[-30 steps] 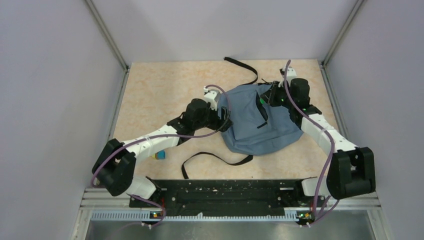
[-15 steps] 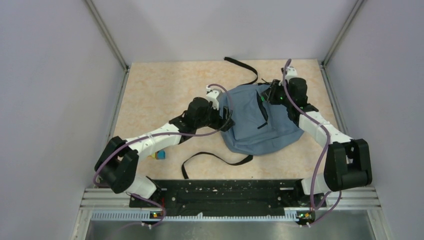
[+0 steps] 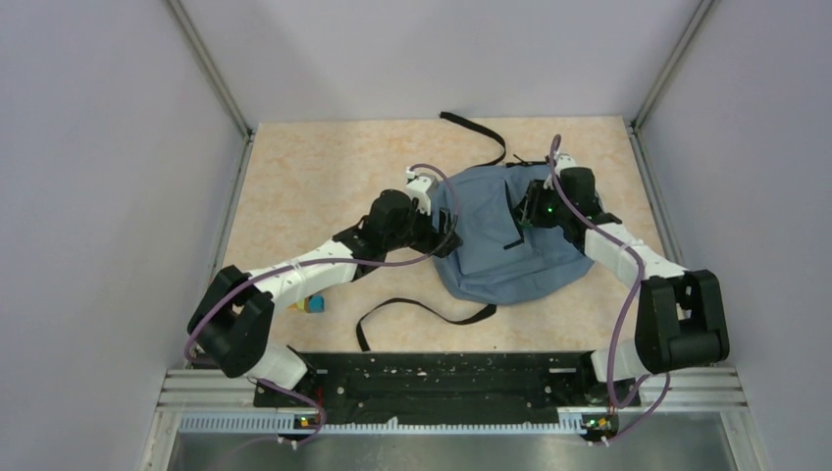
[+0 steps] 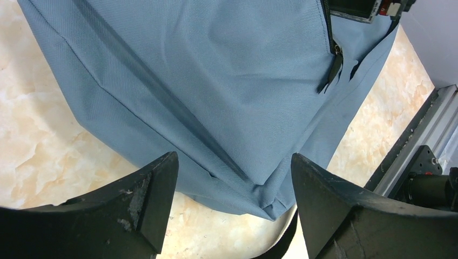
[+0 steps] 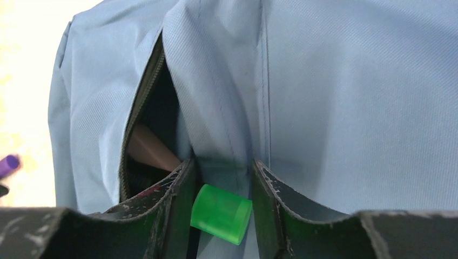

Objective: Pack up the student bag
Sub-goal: Place the stationery in the student bag.

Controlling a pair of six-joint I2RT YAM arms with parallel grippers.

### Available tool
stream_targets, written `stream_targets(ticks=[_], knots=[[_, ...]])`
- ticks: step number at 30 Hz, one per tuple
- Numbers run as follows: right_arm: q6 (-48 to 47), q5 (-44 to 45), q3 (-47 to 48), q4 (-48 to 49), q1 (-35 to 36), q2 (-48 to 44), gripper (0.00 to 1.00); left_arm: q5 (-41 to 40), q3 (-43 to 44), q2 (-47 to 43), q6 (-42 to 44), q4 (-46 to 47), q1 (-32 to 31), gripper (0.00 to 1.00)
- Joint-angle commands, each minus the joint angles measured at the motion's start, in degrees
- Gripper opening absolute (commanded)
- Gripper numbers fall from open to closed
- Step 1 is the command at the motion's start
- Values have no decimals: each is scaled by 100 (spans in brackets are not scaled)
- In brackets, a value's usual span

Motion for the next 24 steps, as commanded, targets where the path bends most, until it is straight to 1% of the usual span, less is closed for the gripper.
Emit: stream_targets(ticks=[1,3,7,12,15,17,22,24], knots=[[112,-481,-144,-55,1,-450,40,125,248,113,7,283,25,80],[264,-748,-227,29,30,-530,36,151,270,149,-4,307,26,80],[445,-962,-270,103,249,-560,30,182,301,198,-22,329,25,80],[461,-958,-156,108,574,-401,26,193,329,238,-7,319,21,80],[448,-814,-111,94,683,-208,21,204,328,235,-4,312,24,80],[431,-805,-101,153,719,-90,20,260,327,254,-11,333,21,80],[484,-796,-125,399,796,-116,26,482,345,364,-58,402,20,81],[485,-589,-135,309,798,-278,32,501,339,355,-57,417,24,81]])
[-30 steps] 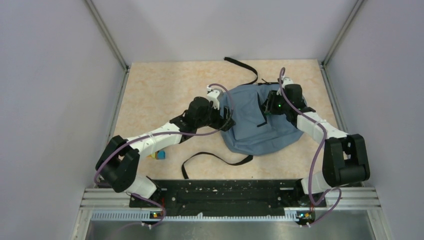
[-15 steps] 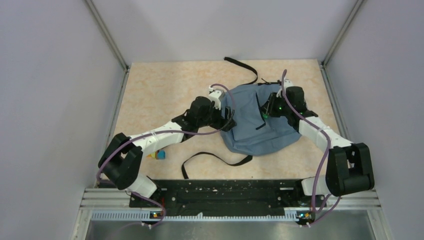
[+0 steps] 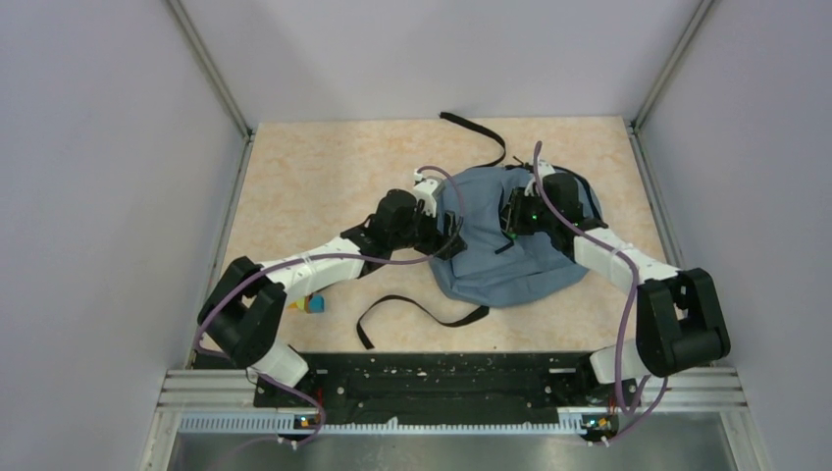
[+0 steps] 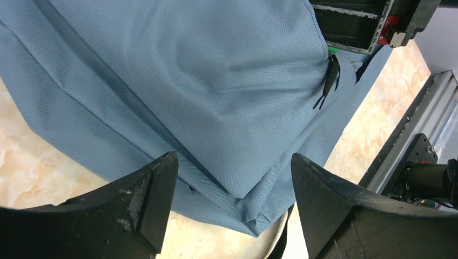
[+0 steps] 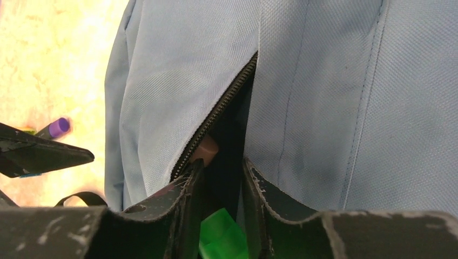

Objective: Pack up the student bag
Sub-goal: Place the stationery in the student bag.

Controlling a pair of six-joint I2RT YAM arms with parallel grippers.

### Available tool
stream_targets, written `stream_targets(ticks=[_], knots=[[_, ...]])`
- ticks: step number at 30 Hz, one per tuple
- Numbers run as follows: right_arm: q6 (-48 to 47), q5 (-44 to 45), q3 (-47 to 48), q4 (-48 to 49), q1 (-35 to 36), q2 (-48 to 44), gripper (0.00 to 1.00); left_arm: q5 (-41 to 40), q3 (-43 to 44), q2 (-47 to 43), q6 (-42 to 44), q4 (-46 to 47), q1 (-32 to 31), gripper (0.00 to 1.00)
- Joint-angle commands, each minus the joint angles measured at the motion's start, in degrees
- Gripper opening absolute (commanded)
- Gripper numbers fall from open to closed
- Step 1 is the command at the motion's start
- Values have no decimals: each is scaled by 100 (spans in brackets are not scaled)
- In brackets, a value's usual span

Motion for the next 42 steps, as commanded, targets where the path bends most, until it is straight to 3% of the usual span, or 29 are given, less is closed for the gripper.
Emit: stream_targets(ticks=[1,7,11,19,27,35,42], knots=[[76,152,74,14,171,-290,37,200,214,-12,-43,371,22,81],[-13,1391,-64,-733,167,-1150,58,149,125,-158,49,374,26,82],[144,1719,-165,-1077,170,-1501,59,131,100,-189,64,350,23,82],[392,1537,-542,-1132,167,-1540,49,153,54,-237,38,393,26,82],[412,1355,-537,-438,165,-1180,37,143,-10,-337,59,392,26,82],[-204,610,-356,222,199,-585,18,111,8,-338,112,350,25,82],[-777,150,-429,857,322,-447,14,167,53,-251,101,344,21,82]])
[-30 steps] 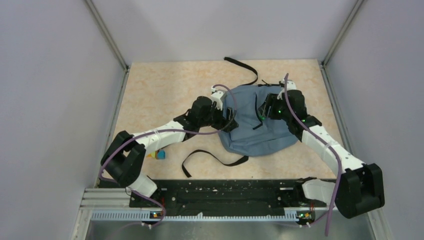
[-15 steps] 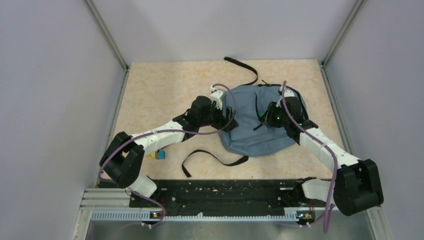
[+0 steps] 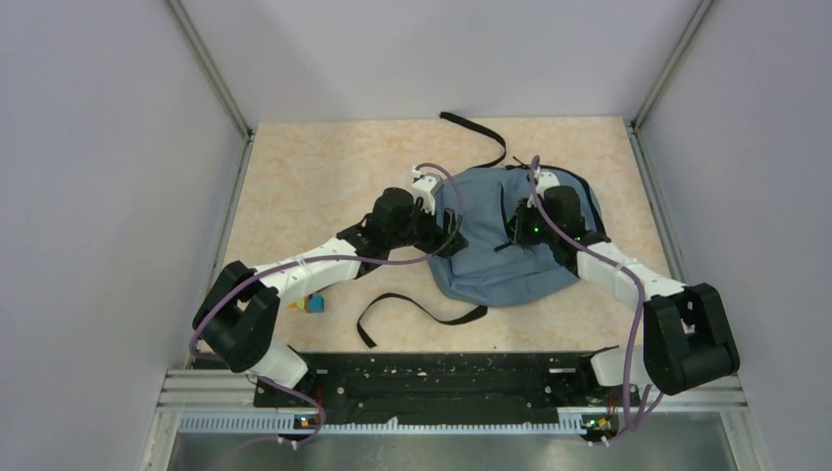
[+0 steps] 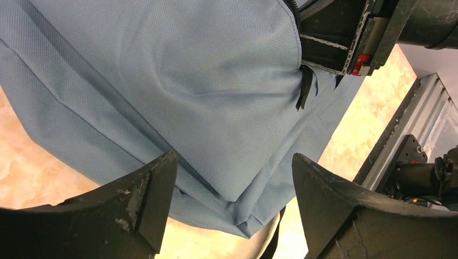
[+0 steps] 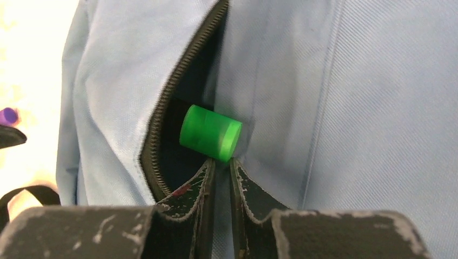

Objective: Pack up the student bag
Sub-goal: Place the stationery in the student bag.

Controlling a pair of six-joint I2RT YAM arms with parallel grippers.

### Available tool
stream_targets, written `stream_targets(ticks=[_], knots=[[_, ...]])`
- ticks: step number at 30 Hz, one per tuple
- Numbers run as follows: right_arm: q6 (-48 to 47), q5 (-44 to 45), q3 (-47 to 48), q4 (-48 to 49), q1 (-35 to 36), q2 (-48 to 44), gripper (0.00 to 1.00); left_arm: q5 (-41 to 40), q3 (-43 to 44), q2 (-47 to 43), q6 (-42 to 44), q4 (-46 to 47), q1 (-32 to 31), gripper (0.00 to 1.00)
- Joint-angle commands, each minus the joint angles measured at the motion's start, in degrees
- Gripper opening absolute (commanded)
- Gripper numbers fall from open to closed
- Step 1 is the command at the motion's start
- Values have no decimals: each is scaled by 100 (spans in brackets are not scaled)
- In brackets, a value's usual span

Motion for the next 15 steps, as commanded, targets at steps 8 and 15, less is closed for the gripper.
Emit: stream_targets(ticks=[8,15], knots=[[-752,-1226,247,1428,318,235,15,243,106,17,4,309,15,82],[-827,-860,484,1036,316,377,17,209,58,-51,73,277,16,82]])
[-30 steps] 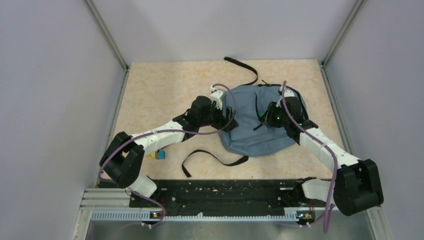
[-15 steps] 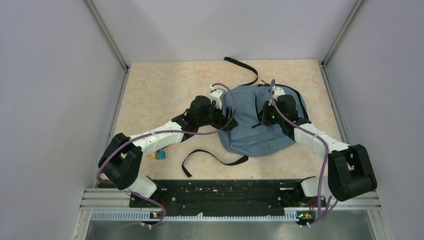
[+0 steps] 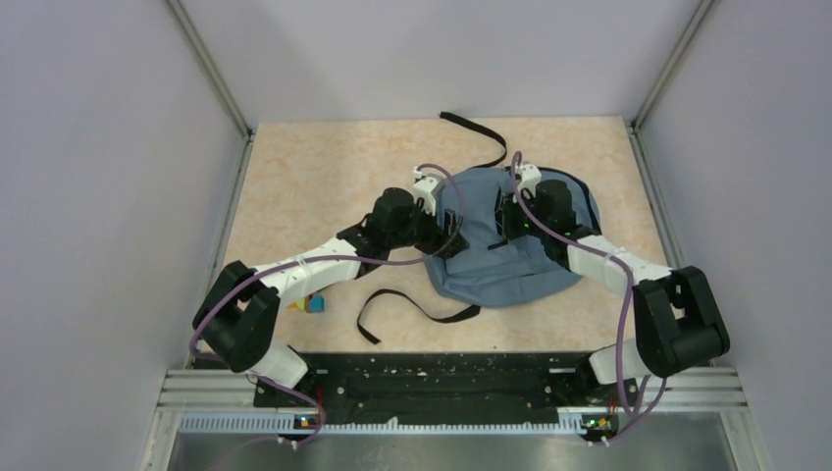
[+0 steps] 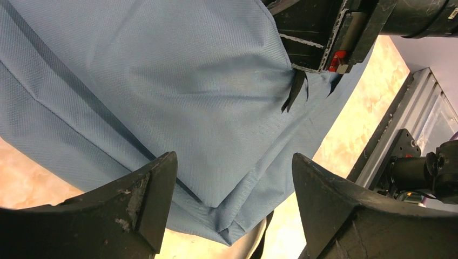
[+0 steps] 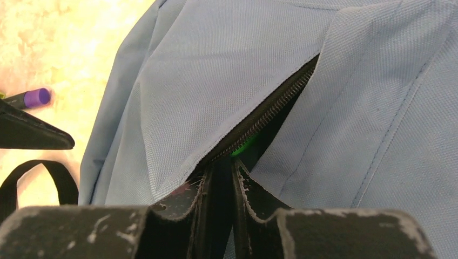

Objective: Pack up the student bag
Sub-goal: Place the stationery in the student bag.

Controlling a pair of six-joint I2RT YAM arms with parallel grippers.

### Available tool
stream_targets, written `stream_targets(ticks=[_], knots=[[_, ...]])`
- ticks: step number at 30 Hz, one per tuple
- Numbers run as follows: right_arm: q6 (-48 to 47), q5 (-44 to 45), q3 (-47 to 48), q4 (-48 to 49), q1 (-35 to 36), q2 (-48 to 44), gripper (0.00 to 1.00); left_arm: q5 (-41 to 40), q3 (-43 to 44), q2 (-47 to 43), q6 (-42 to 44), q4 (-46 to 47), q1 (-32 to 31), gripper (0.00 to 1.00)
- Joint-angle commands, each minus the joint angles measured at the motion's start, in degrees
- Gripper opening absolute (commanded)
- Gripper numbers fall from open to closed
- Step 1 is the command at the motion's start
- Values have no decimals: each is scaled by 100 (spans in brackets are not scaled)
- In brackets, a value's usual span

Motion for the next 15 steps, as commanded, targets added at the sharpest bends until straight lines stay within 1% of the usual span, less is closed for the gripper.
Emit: stream_targets(ticks=[1,7,9,12,15], knots=[[-99,149,275,-21,113,-220,19,51,35,-77,91,281,17,82],[338,1495,360,-976,111,-845,43,161,-14,-128,151,381,8,82],[370,1745,347,-1387,110,-1035,50,108,-44,-194,183,370,8,82],[406,1808,292,-1716,111,-1303,58,-393,-139,-392,176,269,34,83],[520,2129,202,-1879,118,-1614,64,-1166,-195,-660,32,-225,116,85]])
